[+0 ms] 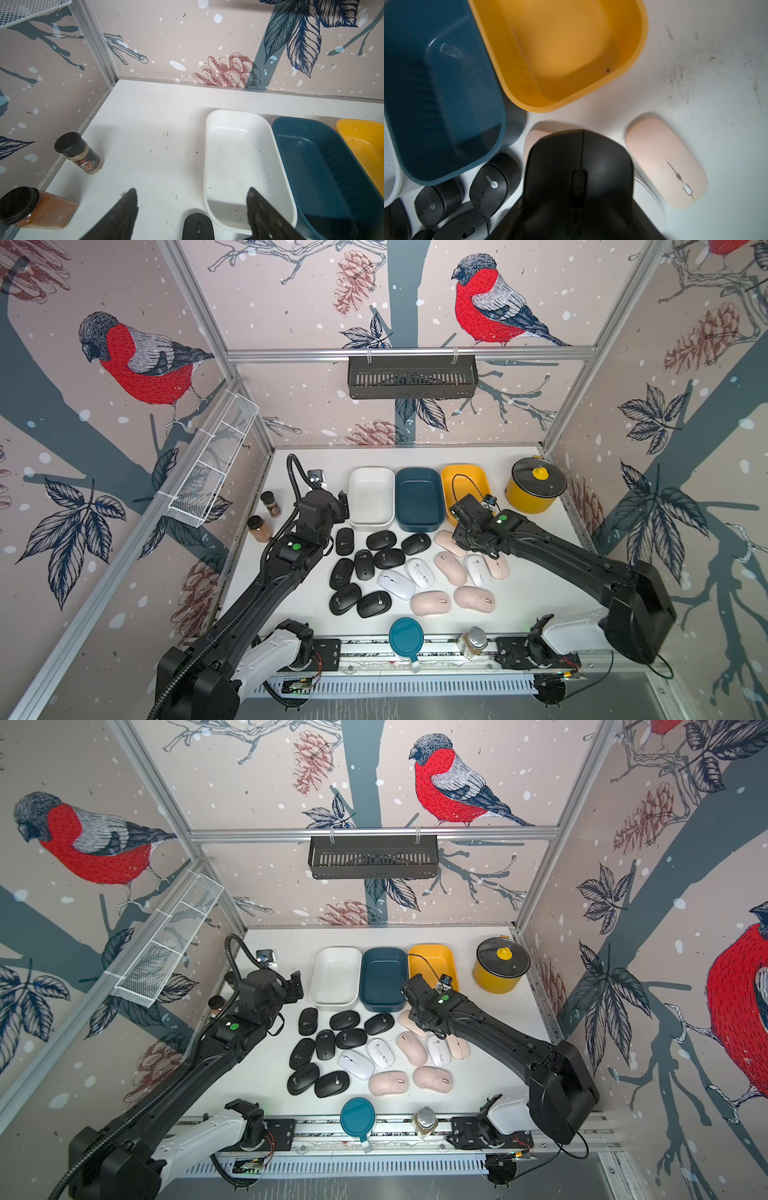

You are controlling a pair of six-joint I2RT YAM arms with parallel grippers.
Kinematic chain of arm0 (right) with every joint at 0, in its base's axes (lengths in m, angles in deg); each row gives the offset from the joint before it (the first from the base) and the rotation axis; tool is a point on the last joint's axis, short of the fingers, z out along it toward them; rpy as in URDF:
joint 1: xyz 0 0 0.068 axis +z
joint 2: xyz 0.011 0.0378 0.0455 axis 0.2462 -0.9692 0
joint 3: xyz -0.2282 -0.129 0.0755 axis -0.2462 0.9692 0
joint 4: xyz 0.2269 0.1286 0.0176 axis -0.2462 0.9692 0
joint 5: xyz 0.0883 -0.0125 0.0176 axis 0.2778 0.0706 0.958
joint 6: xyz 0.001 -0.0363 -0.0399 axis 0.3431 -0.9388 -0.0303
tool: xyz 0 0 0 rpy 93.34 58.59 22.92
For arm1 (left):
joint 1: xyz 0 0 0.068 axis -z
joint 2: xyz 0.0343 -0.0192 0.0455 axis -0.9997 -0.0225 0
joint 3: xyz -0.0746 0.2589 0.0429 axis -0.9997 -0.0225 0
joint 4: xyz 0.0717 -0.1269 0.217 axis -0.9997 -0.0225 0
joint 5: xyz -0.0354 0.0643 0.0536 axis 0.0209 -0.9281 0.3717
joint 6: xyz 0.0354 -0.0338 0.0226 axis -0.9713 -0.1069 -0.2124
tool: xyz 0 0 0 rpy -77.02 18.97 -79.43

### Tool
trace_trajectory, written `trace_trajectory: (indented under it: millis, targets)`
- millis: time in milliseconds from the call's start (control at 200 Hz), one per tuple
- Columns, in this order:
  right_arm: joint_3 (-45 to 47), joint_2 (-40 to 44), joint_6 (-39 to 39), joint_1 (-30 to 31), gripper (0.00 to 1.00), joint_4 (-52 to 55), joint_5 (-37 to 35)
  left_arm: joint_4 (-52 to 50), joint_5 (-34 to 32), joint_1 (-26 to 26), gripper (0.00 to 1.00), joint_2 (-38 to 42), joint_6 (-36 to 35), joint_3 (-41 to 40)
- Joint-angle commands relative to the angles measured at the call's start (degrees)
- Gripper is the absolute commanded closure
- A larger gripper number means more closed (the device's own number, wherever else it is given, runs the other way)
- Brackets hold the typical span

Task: Place the mice by color into the storage box
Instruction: Pick up the mouse from the center of the board, then place the mouse in the storage box.

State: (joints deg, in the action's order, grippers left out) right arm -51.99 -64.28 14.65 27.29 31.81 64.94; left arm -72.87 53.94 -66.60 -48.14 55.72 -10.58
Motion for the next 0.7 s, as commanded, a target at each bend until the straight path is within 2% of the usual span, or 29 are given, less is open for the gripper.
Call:
trace_trajectory:
  millis: [0, 235, 495, 695]
  targets:
    - [-2.1, -2.0, -6.6, 0.9, 0.50, -6.2, -3.1, 0.8, -1.9, 0.0, 0.19, -0.1, -0.4, 0.5]
    - [-7.0, -7.3, -16.8, 2.2, 0.50, -14.3, -2.6, 0.4, -3.6, 0.0, 0.19, 0.1, -1.3, 1.2]
    - [-12.8, -12.6, -24.0, 3.1, 0.49, -18.4, -1.5, 0.9, -6.0, -0.1, 0.18, -0.6, -4.2, 1.9]
    - [-19.1, -18.3, -28.4, 4.6, 0.50, -19.6, 0.8, -0.6, -3.5, -0.8, 0.17, -1.2, -4.2, 3.1]
